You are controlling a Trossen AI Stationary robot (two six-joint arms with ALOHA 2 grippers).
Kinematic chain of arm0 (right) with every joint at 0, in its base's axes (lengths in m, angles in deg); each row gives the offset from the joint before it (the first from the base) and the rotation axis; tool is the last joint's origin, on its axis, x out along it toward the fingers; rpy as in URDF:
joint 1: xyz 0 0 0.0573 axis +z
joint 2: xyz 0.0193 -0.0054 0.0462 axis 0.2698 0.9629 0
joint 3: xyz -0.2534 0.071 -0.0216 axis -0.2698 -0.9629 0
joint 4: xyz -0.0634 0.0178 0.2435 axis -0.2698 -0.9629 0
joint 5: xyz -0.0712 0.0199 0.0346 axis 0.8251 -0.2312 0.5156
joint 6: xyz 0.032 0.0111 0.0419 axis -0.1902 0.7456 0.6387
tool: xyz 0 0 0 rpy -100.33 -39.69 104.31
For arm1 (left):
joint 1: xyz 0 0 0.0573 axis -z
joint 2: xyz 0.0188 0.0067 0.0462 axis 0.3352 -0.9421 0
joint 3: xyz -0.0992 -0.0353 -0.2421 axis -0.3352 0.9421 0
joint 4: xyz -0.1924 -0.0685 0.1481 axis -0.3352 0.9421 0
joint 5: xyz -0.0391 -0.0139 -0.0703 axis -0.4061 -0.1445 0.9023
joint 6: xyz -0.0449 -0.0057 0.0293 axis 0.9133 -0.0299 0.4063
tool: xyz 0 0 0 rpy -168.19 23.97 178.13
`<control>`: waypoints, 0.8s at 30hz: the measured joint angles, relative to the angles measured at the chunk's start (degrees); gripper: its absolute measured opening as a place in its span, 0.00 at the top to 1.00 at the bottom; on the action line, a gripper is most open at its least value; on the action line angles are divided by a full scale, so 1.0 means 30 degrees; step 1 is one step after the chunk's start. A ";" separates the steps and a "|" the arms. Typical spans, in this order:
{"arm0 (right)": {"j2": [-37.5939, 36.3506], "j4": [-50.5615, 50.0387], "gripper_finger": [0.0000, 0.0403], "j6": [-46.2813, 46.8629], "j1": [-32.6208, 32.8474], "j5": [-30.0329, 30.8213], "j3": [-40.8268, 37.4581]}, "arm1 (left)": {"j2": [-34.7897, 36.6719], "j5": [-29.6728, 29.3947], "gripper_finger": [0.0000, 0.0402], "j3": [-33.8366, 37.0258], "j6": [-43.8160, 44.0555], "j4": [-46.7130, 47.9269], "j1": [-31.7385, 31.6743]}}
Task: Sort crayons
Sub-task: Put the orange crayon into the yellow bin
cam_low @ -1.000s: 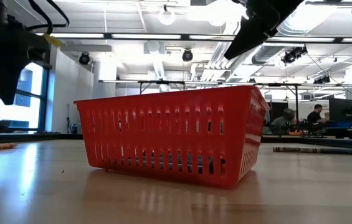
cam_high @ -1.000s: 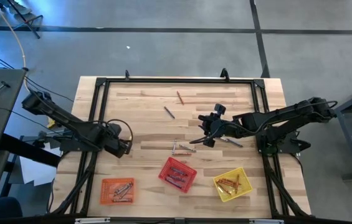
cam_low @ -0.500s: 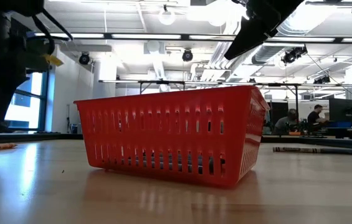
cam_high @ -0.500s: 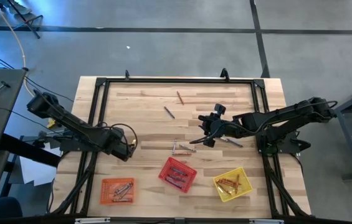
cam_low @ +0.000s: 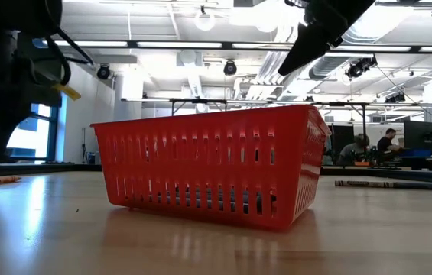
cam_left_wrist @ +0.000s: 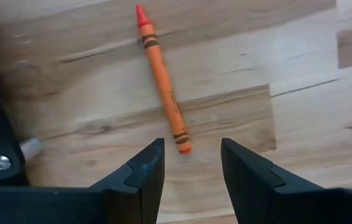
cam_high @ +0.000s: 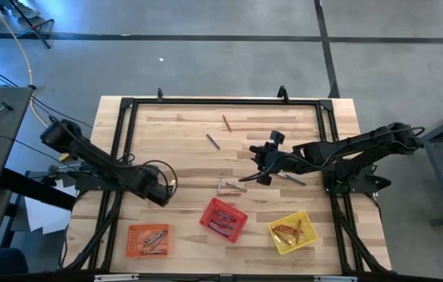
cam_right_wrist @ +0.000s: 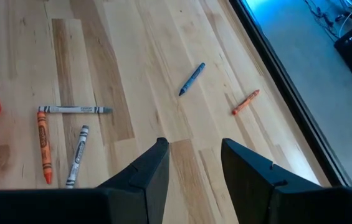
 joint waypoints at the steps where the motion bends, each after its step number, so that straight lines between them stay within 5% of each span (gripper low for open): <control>1: 0.0000 0.0012 0.65 -0.0137 -0.0003 0.0000 0.0000 | -0.0163 0.0000 0.64 -0.0016 0.0011 0.0006 0.0000; 24: 0.0000 -0.1009 0.65 -0.0406 0.0005 0.0000 0.0000 | -0.3295 0.0543 0.65 -0.0074 -0.1813 -0.1439 -0.1548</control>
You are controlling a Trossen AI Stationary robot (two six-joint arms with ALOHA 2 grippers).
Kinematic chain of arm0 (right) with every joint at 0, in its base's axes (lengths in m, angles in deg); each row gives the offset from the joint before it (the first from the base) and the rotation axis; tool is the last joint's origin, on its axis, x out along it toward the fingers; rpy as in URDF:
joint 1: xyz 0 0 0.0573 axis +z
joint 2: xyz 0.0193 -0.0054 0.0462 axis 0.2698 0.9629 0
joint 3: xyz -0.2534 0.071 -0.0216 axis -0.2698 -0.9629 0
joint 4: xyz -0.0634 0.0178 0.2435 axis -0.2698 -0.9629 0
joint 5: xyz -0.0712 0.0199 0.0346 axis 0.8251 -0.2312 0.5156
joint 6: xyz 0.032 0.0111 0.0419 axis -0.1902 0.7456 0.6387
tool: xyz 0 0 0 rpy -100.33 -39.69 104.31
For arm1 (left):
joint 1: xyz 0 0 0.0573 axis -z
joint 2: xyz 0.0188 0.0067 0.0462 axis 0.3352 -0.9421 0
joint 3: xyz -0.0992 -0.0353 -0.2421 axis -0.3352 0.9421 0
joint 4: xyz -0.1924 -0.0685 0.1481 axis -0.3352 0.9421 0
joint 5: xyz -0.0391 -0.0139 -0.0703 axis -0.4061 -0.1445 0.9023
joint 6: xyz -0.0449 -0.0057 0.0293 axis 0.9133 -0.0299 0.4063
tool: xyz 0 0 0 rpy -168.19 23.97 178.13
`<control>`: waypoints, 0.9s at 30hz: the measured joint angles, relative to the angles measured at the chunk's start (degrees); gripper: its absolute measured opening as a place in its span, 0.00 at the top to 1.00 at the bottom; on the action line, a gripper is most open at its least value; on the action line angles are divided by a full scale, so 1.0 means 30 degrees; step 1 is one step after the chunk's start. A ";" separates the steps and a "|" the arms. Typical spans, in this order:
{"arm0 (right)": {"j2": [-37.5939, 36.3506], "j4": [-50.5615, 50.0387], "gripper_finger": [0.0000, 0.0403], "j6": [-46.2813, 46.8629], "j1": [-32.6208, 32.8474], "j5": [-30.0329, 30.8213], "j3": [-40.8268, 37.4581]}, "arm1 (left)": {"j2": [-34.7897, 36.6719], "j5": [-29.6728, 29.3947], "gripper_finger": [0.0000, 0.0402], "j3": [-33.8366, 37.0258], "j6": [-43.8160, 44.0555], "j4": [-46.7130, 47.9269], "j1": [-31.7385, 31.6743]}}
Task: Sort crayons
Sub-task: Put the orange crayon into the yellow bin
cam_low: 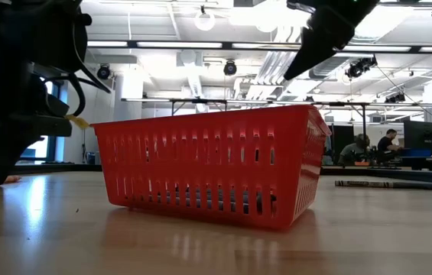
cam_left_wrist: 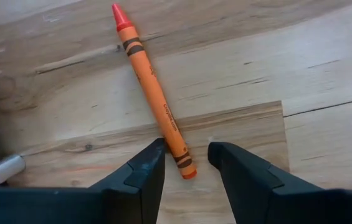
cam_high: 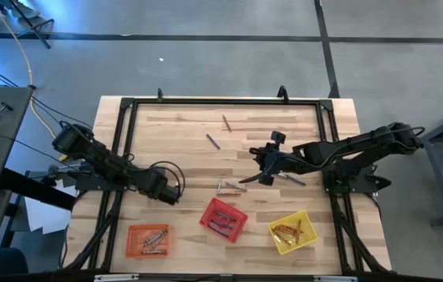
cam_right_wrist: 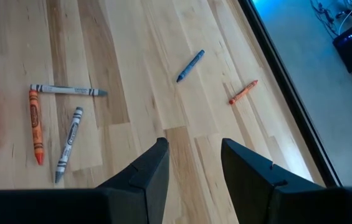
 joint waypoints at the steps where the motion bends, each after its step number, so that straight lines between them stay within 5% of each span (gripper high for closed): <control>1: 0.0000 -0.0092 0.65 0.0000 0.0000 -0.0003 0.0000 | -0.0005 0.0037 0.65 0.0000 -0.0113 -0.0018 -0.0075; 13: 0.0000 -0.0247 0.65 0.0000 -0.0001 -0.0007 0.0000 | -0.0002 0.0411 0.97 0.0002 -0.1416 0.0029 -0.0353; 21: 0.0000 -0.0513 0.65 -0.0007 0.0000 0.0000 0.0000 | 0.0490 -0.0058 1.00 -0.0131 -0.1934 0.0591 -0.0346; 27: -0.0011 -0.2285 0.65 0.1611 0.0000 -0.0003 0.0000 | 0.2051 -0.3979 1.00 -0.0765 -0.2307 0.0772 -0.0356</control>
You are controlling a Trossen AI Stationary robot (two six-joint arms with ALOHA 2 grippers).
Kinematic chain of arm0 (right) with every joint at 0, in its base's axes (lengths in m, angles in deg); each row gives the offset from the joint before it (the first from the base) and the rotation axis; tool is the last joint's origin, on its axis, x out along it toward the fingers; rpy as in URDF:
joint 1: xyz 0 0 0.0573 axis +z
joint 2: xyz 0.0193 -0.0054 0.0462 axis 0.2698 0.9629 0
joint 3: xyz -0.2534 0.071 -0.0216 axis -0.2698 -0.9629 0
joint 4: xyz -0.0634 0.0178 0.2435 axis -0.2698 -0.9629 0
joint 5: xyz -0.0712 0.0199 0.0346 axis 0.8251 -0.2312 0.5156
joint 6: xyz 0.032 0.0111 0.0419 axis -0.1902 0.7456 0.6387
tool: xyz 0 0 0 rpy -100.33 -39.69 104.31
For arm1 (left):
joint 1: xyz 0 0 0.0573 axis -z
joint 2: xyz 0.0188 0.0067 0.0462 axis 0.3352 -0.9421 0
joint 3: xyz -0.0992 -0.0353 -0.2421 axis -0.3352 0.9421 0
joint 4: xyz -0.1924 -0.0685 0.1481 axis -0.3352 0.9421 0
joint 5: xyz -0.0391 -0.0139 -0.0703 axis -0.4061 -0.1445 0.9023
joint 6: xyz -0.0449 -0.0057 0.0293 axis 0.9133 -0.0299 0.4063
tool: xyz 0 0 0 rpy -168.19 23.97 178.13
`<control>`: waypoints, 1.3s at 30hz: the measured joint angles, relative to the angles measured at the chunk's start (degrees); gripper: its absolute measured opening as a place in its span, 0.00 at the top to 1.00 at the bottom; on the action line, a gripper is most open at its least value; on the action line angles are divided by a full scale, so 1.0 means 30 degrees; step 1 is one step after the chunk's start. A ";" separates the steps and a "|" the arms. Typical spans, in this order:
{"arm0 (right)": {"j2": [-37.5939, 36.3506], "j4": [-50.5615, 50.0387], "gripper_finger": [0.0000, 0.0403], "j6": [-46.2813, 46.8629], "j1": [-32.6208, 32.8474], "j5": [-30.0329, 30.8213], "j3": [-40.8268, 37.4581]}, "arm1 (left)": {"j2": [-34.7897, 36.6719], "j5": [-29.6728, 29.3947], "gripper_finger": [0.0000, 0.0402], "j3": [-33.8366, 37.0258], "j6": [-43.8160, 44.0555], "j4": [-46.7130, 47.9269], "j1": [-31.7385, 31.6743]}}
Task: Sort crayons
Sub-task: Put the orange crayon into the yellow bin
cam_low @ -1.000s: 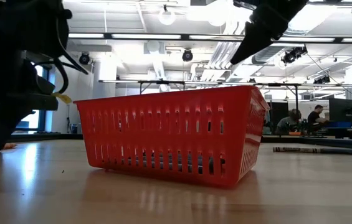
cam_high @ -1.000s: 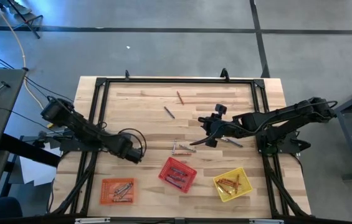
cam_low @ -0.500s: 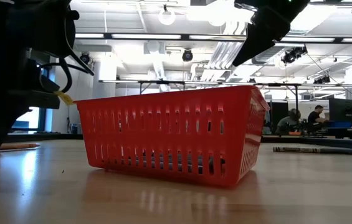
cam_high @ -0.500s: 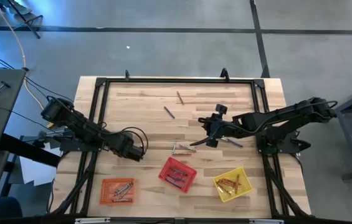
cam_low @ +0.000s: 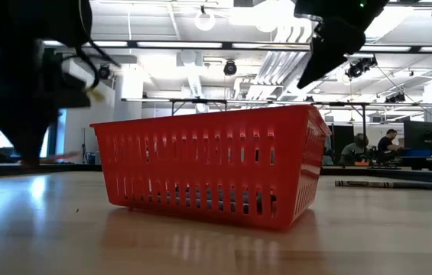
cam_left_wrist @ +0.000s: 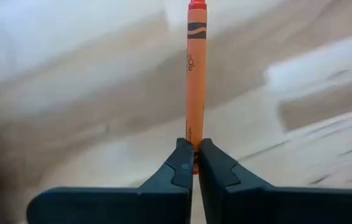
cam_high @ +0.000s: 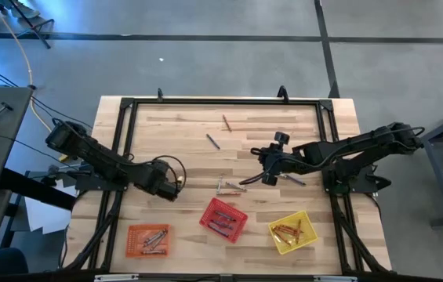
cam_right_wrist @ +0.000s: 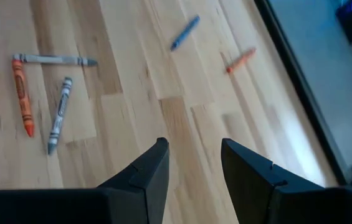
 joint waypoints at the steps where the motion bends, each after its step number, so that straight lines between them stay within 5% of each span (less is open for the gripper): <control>1: -0.0003 -0.0358 0.65 0.0663 0.0000 -0.0004 0.0000 | 0.0294 -0.0733 1.00 -0.0078 -0.0132 0.0035 0.0019; 8: -0.0003 0.1440 0.65 0.4569 0.0975 0.2084 0.0000 | 0.1854 -0.9231 1.00 -0.1272 -0.2599 -0.2951 0.0803; 17: 0.0971 1.2493 0.65 0.0802 0.3187 0.6000 0.0000 | 0.1976 -1.5909 1.00 -0.1319 -1.4788 -1.5819 0.1534; 23: 0.3544 1.8375 0.65 -0.1406 0.3918 0.5457 0.0000 | 0.1891 -1.6595 1.00 -0.1330 -2.0566 -2.1020 0.1985; 31: 0.5625 2.3219 0.65 -0.3151 0.4848 0.4893 0.0000 | 0.0324 -1.6235 1.00 -0.1333 -1.9202 -2.1589 0.2435; 39: 0.5672 2.3369 0.65 -0.3562 0.5041 0.3797 0.0000 | -0.1537 -1.6163 1.00 -0.1333 -1.9989 -2.5960 0.2867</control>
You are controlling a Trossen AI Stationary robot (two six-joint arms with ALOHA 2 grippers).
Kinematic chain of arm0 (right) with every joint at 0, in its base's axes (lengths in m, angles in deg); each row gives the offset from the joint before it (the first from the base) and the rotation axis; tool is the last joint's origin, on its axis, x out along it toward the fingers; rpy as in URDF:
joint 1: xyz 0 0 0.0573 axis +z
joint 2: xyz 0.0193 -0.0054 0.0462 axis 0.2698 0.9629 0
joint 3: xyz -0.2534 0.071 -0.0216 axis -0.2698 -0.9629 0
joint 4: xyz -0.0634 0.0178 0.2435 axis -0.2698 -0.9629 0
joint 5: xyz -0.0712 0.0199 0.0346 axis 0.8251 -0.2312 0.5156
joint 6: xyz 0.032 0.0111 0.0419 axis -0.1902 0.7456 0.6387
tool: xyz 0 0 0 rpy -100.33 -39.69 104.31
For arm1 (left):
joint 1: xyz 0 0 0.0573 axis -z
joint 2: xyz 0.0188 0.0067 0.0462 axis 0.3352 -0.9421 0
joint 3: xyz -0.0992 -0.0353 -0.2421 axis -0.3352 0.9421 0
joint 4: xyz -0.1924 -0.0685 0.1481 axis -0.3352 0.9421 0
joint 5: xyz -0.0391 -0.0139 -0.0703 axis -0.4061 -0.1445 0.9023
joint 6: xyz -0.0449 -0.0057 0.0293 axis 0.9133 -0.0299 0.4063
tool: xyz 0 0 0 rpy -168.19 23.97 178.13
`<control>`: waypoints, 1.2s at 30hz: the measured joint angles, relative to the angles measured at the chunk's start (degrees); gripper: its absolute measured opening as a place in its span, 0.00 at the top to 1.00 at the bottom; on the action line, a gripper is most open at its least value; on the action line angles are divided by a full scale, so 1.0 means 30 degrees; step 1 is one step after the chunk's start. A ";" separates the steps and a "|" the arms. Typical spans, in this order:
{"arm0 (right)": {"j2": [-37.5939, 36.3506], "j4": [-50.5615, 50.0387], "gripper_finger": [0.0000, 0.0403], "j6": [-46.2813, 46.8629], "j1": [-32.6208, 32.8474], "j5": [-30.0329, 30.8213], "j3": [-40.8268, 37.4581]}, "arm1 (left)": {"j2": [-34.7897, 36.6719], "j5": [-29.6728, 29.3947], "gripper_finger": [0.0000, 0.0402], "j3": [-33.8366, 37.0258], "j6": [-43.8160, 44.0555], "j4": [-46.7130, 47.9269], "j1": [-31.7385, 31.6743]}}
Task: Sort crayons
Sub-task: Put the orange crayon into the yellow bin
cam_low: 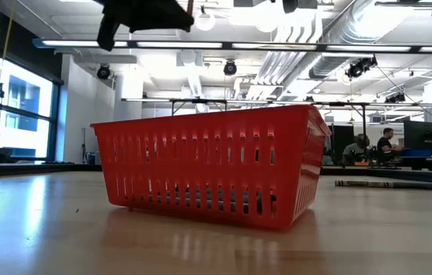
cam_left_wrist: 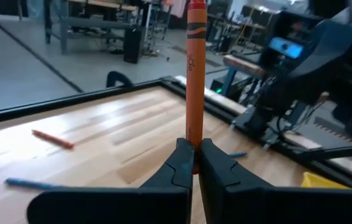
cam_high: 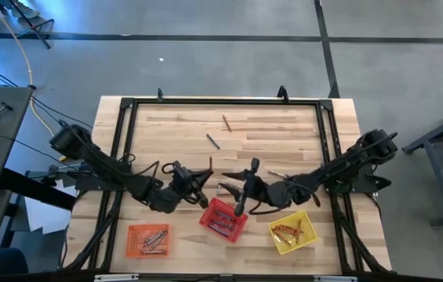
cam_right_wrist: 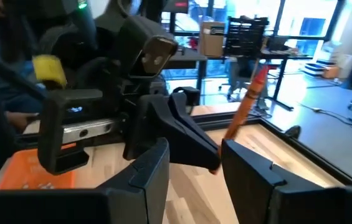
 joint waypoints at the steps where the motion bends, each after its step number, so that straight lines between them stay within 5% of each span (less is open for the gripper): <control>1: 0.0000 -0.0032 0.65 -0.0050 -0.0086 -0.0282 0.0000 | -0.0164 0.0149 1.00 0.0000 -0.0416 -0.0639 0.0020; 15: 0.0000 -0.0493 0.65 -0.0535 -0.1414 -0.0535 0.0000 | -0.0633 0.0628 1.00 0.0000 -0.2286 -0.2367 0.0108; 22: 0.0000 -0.0152 0.65 0.0816 -0.2431 -0.3895 0.0000 | -0.0633 0.0926 1.00 0.0000 -0.2597 -0.2461 0.0108; 36: 0.0000 0.0052 0.69 0.1160 -0.3380 -0.4013 0.0000 | -0.0630 0.0900 1.00 -0.0007 -0.2928 -0.2515 0.0079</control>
